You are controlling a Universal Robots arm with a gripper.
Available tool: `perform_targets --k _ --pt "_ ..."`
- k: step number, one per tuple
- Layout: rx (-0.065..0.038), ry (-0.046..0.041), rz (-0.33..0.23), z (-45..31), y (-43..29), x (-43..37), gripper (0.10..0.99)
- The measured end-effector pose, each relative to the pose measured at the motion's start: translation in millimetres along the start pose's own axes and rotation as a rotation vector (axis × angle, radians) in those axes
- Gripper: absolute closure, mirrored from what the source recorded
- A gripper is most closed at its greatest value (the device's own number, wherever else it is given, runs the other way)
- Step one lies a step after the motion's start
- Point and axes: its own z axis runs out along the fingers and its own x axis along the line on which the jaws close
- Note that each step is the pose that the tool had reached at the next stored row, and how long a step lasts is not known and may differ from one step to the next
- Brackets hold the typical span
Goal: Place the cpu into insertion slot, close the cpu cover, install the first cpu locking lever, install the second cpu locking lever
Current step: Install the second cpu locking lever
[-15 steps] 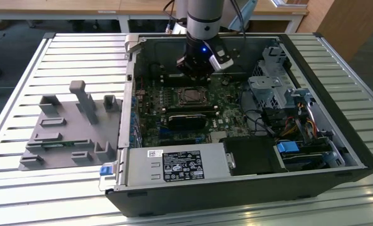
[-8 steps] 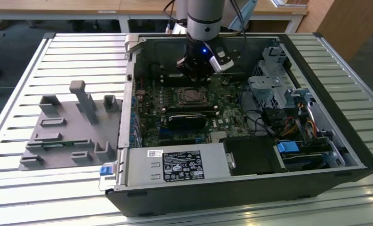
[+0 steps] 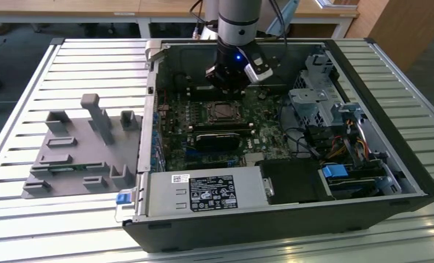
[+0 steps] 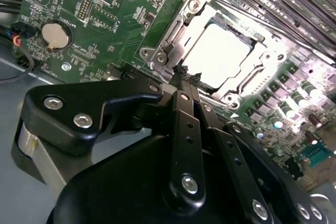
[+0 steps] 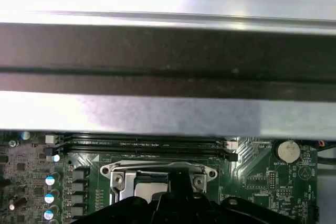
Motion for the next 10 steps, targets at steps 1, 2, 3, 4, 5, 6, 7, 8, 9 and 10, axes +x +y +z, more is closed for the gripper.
perform_targets --k 1,2,3,4,5,6,7,8,9,10 --pt "0.0 0.0 0.0 -2.4 0.1 -0.1 0.98" --pt "0.0 0.0003 0.0 -5.3 0.3 -0.1 0.98" --pt "0.0 0.0006 0.0 -8.2 0.4 -0.2 0.98" --pt "0.0 0.001 0.0 -10.8 0.5 -0.2 0.98" --pt "0.0 0.0013 0.0 -12.9 0.5 -0.3 0.98" --pt "0.0 0.0015 0.0 -14.4 0.6 -0.3 0.98" --pt "0.0 0.0015 0.0 -15.4 0.7 -0.3 0.98" --pt "0.0 0.0015 0.0 -16.4 0.7 -0.3 0.98" --pt "0.0 0.0016 0.0 -17.4 0.7 -0.4 0.98" --pt "0.0 0.0016 0.0 -18.3 0.7 -0.4 0.98"
